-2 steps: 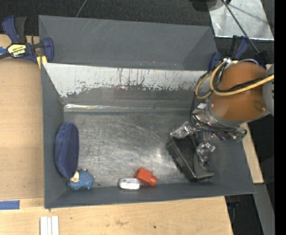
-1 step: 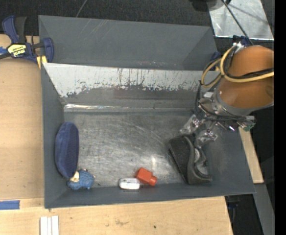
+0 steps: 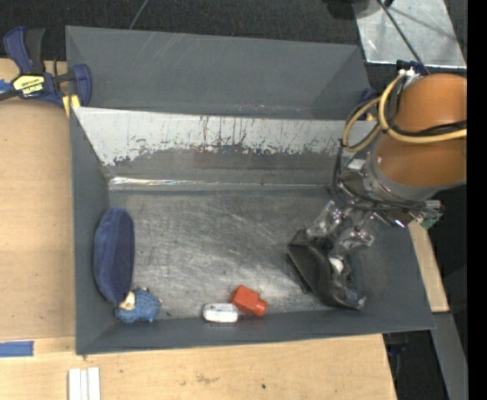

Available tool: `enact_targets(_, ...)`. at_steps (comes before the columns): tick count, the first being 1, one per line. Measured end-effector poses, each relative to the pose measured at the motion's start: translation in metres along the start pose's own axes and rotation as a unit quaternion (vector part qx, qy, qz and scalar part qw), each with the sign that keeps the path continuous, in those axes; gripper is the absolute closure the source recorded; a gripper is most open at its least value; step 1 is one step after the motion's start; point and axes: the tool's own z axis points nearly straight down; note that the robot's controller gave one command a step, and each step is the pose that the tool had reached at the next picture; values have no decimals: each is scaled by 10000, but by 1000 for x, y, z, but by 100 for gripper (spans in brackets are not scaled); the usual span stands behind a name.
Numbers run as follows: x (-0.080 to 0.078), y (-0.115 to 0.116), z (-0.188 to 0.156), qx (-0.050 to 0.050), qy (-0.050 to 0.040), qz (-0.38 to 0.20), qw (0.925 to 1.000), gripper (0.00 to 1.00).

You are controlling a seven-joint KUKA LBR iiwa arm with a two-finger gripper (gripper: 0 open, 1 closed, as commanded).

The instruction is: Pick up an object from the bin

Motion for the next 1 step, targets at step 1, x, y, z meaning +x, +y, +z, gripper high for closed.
enact_targets(1, -8, 42, 2, 11, -18, 1219, 9925, 100)
